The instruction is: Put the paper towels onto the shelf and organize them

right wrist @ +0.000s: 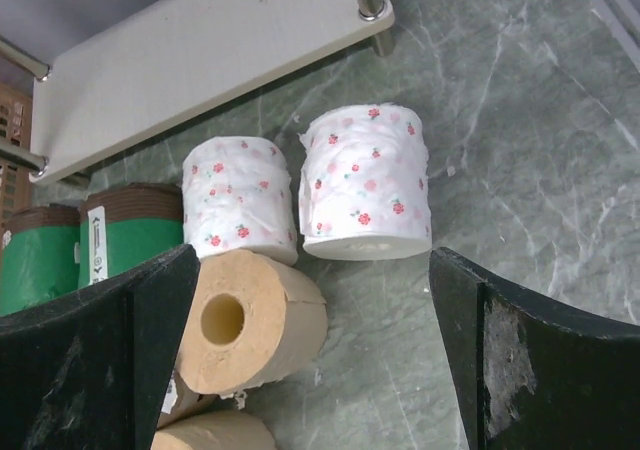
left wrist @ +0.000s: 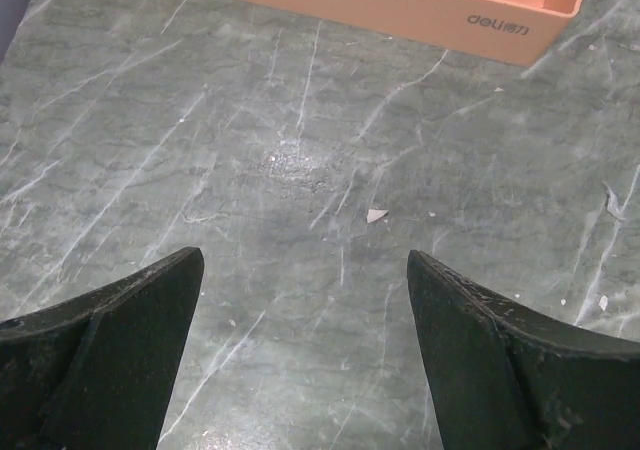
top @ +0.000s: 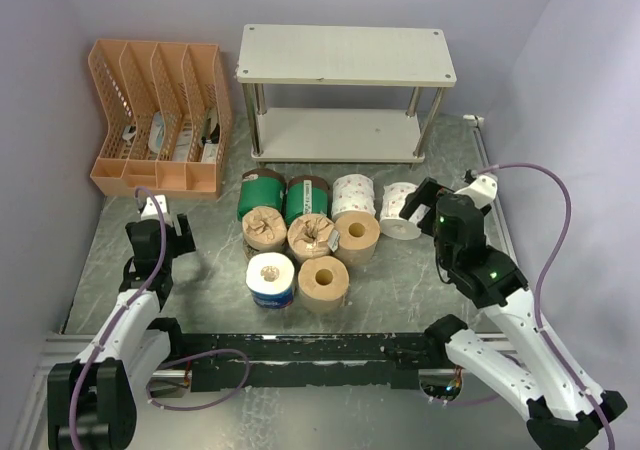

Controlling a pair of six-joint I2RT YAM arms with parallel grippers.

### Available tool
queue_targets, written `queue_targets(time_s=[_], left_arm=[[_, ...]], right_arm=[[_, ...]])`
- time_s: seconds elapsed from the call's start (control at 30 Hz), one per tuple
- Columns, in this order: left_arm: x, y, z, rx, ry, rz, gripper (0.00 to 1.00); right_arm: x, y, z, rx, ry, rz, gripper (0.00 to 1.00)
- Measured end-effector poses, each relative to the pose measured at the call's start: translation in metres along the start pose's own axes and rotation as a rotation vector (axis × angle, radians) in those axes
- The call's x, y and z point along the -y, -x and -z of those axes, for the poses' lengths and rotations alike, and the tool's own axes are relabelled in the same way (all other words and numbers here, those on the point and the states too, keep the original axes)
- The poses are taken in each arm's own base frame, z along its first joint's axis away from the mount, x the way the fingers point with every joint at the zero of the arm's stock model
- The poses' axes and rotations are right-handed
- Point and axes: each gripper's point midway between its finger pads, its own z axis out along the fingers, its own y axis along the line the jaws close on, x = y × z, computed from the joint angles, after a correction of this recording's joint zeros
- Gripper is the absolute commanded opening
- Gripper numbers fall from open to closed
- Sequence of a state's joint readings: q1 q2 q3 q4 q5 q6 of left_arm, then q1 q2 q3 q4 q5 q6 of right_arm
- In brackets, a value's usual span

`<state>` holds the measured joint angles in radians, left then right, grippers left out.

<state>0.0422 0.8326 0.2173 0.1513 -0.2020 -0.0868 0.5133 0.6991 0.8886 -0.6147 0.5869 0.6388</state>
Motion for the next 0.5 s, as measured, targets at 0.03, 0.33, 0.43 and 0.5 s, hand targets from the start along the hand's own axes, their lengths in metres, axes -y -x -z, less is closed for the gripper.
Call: queue_targets(time_s=[0.03, 0.33, 0.43, 0.5], left_arm=[[0.0, 0.001, 0.0, -0.001, 0.0, 0.0, 0.94], [0.001, 0.002, -0.001, 0.005, -0.002, 0.0, 0.94], [0.005, 0.005, 0.0, 0.016, -0.013, -0.007, 0.94], [0.008, 0.006, 0.001, 0.023, -0.021, -0.013, 0.94]], right_arm=[[0.0, 0.001, 0.0, 0.01, -0.006, 0.009, 1.0], [-0.017, -0.008, 0.019, 0.056, 0.229, 0.164, 1.0], [-0.028, -0.015, 0.016, 0.023, 0.282, 0.213, 1.0], [-0.039, -0.029, 0.01, -0.043, 0.315, 0.256, 1.0]])
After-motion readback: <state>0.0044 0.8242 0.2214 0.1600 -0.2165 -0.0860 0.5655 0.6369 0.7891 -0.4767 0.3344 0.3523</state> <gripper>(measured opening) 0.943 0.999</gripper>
